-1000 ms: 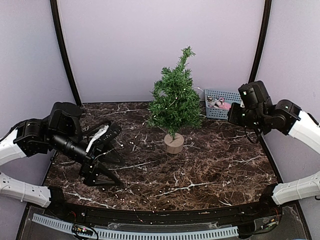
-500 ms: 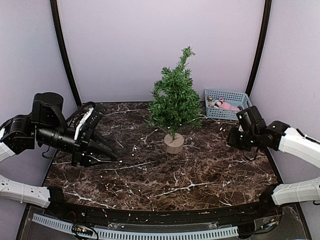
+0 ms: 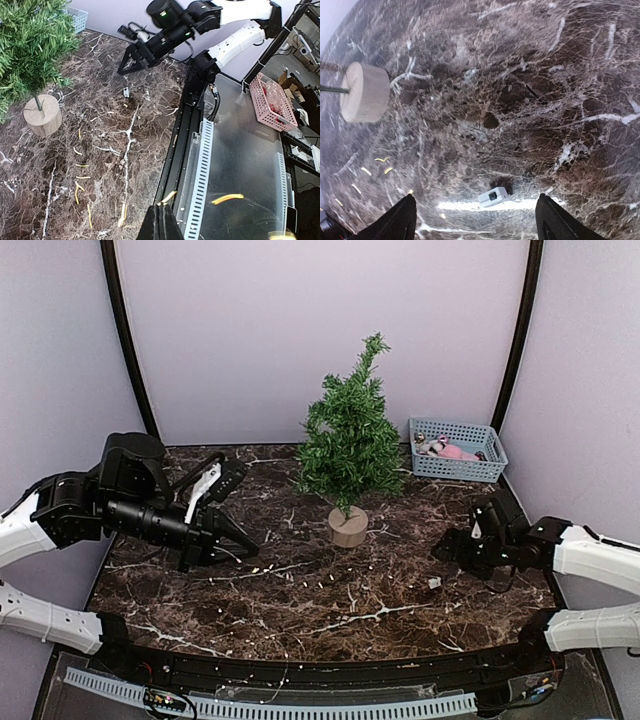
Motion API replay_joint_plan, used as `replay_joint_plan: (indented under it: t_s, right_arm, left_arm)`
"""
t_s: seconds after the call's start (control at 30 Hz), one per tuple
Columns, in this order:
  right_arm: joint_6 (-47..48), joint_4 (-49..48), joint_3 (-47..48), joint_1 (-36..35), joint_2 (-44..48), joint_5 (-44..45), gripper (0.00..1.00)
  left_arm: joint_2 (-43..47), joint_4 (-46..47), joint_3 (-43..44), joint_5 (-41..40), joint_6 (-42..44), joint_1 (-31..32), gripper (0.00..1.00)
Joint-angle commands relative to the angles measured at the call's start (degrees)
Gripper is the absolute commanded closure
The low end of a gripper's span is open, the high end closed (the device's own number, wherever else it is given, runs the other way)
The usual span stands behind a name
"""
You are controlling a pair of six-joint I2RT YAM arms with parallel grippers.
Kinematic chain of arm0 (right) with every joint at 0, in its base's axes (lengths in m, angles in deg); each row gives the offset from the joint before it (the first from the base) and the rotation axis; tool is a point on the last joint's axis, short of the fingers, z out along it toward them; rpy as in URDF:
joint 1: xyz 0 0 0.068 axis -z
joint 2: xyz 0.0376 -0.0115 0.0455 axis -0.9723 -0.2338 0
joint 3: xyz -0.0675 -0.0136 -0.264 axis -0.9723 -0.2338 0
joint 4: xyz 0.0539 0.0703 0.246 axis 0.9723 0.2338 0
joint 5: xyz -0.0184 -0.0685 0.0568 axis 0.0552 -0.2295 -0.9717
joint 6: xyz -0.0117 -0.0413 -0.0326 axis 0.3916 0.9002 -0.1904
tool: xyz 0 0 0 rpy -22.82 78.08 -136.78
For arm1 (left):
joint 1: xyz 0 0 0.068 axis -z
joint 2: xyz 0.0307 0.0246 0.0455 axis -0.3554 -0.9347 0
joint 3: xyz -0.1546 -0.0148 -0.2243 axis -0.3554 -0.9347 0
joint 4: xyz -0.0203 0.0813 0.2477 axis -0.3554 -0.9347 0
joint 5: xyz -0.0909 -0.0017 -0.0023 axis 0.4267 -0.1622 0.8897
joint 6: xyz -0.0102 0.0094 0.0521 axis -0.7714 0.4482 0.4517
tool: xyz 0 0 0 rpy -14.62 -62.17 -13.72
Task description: Decorate the small christmas tree
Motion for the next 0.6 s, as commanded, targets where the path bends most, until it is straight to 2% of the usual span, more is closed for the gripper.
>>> replay_joint_plan:
  t_s: [0.0,0.1,0.17,0.27,0.43,0.57]
  right_arm:
    - [2.3,3.1,3.7,-0.4,8.0,4.0,0.07]
    - [6.0,0.3,4.7,-0.5,12.6,0.1,0.06]
    - [10.5,-6.5,4.9,-1.8,14.8,-8.3,0.08]
    - [15.3,-16.1,6.5,-8.5,14.4,-17.4,0.08]
    - [21.4,-18.4,17.8,-26.1,1.2,-10.1,0.1]
    - [22.8,-27.4,23.5,-35.4,-7.4,-9.3,0.11]
  left_arm:
    - [-0.5,1.1,0.5,-3.7,-0.3,0.0,1.0]
    - [-1.4,1.0,0.7,-4.9,-0.5,-0.1,1.0]
    - [-2.2,0.8,1.0,-4.4,-0.6,-0.1,1.0]
    - [-3.5,0.1,1.8,-4.0,-0.3,-0.1,1.0]
    - [-6.4,-2.0,4.7,-5.2,-1.0,-0.1,1.0]
    - [-6.9,-2.0,5.0,-5.6,-2.0,-0.1,1.0]
